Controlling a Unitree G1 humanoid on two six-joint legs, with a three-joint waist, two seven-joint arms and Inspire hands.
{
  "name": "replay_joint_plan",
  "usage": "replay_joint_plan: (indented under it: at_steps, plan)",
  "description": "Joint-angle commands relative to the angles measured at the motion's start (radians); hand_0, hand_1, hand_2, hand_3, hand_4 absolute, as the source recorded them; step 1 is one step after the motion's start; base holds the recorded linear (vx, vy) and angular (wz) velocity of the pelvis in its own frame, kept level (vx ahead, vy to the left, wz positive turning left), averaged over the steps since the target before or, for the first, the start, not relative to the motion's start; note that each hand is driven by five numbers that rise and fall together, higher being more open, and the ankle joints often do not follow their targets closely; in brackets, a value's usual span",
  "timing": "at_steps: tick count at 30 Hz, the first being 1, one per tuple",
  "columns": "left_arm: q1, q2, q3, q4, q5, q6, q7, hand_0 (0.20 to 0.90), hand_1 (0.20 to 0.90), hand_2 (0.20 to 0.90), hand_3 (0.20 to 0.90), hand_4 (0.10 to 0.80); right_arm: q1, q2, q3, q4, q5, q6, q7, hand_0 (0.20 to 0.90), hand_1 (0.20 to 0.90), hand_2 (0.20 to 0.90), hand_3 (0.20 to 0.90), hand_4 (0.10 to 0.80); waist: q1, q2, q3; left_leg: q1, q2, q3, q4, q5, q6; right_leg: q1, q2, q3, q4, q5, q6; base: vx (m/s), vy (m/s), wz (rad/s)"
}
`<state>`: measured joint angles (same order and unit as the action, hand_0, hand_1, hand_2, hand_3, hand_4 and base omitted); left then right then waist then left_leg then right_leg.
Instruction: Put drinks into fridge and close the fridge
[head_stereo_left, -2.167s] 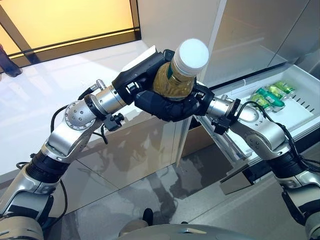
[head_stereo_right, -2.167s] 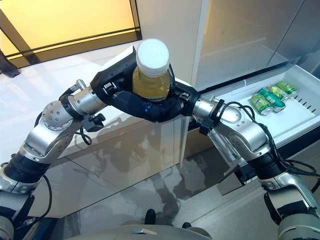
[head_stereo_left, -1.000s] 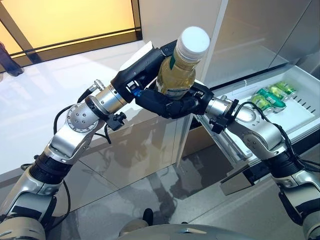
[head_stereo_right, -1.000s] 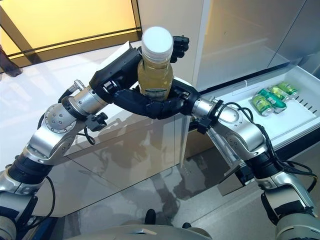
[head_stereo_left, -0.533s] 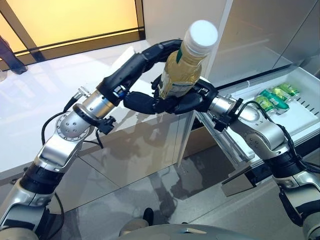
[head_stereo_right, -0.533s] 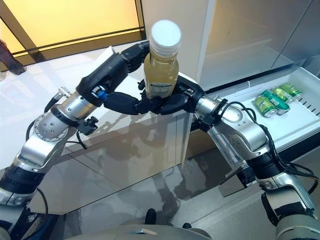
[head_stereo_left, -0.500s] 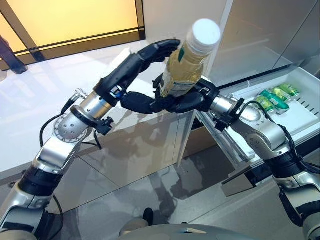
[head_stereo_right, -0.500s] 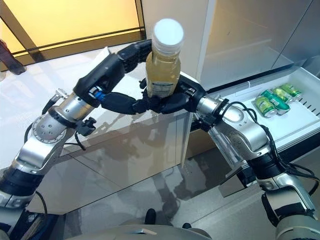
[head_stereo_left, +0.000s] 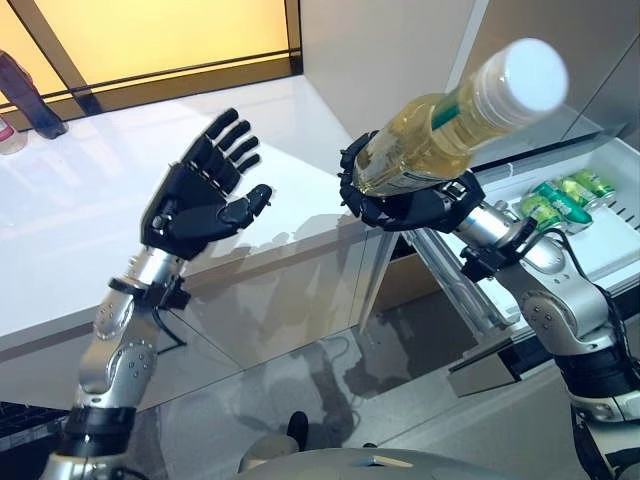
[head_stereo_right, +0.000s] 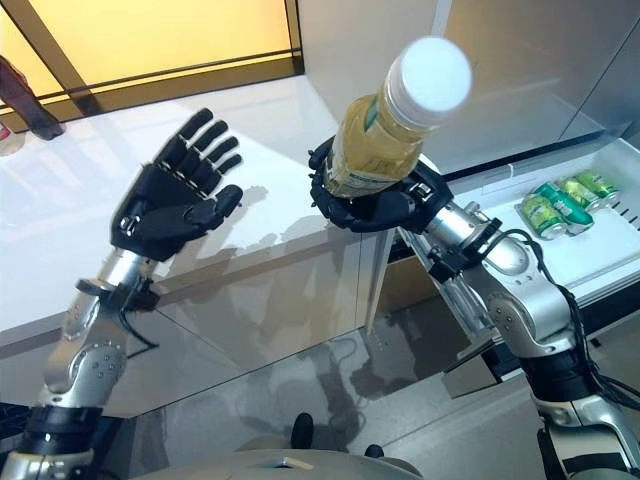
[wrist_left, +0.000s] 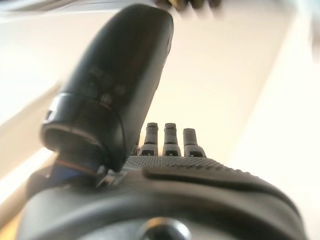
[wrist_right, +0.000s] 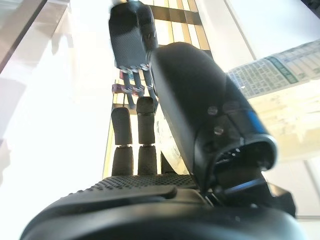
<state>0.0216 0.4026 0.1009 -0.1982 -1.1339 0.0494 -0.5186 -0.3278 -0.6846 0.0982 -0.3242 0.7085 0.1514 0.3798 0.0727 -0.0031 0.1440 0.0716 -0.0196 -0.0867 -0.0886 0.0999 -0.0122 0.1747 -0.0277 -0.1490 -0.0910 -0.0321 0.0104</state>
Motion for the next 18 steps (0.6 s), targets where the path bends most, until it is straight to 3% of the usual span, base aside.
replay_joint_plan:
  at_steps: [1,3,7,9,13,18]
  plan:
    - [-0.04,-0.047,-0.062,-0.082,-0.302,0.132,-0.26,0.9,0.9,0.9,0.9,0.8,-0.128,0.043,-0.132,-0.097,0.048,-0.166,-0.056,0.3,0.3,0.3,0.2,0.1,-0.022,-0.037,-0.119,0.051,-0.026,0.006,0.001,-0.119,0.016,-0.052,-0.007,0.014,0.031,0.044,0.046,0.0,0.0,0.0]
    - [-0.019,-0.085,-0.146,-0.074,-0.358,0.237,-0.398,0.9,0.9,0.9,0.9,0.8,-0.144,0.019,-0.13,-0.095,0.064,-0.152,-0.087,0.3,0.3,0.3,0.2,0.1,-0.029,-0.039,-0.113,0.053,-0.026,0.007,0.001,-0.122,0.017,-0.054,-0.006,0.02,0.032,0.047,0.044,0.0,0.0,0.0]
    - [0.012,-0.097,-0.266,-0.02,-0.453,0.373,-0.553,0.9,0.9,0.9,0.9,0.8,-0.162,-0.018,-0.12,-0.068,0.089,-0.154,-0.117,0.3,0.3,0.3,0.2,0.1,-0.04,-0.042,-0.106,0.059,-0.025,0.014,0.001,-0.135,0.016,-0.049,-0.006,0.026,0.025,0.05,0.045,0.0,0.0,0.0]
    - [0.03,-0.091,-0.319,0.016,-0.461,0.389,-0.584,0.9,0.9,0.9,0.9,0.8,-0.174,-0.038,-0.115,-0.043,0.107,-0.166,-0.116,0.3,0.3,0.3,0.2,0.1,-0.045,-0.044,-0.102,0.056,-0.023,0.021,0.001,-0.134,0.015,-0.052,-0.006,0.028,0.023,0.054,0.046,-0.031,0.001,-0.01]
    - [0.08,-0.099,-0.332,0.111,-0.504,0.445,-0.576,0.9,0.9,0.9,0.9,0.8,-0.165,-0.042,-0.121,-0.029,0.112,-0.178,-0.106,0.3,0.3,0.3,0.2,0.1,-0.048,-0.047,-0.1,0.05,-0.022,0.032,0.001,-0.133,0.014,-0.058,-0.006,0.029,0.02,0.058,0.05,-0.022,0.004,-0.02]
    - [0.183,-0.141,-0.284,0.338,-0.351,0.539,-0.653,0.9,0.9,0.9,0.9,0.8,-0.114,-0.057,-0.172,-0.033,0.155,-0.163,-0.073,0.3,0.3,0.3,0.2,0.1,-0.047,-0.052,-0.098,0.037,-0.019,0.044,0.001,-0.127,0.012,-0.069,-0.004,0.035,0.018,0.063,0.051,-0.027,0.008,-0.03]
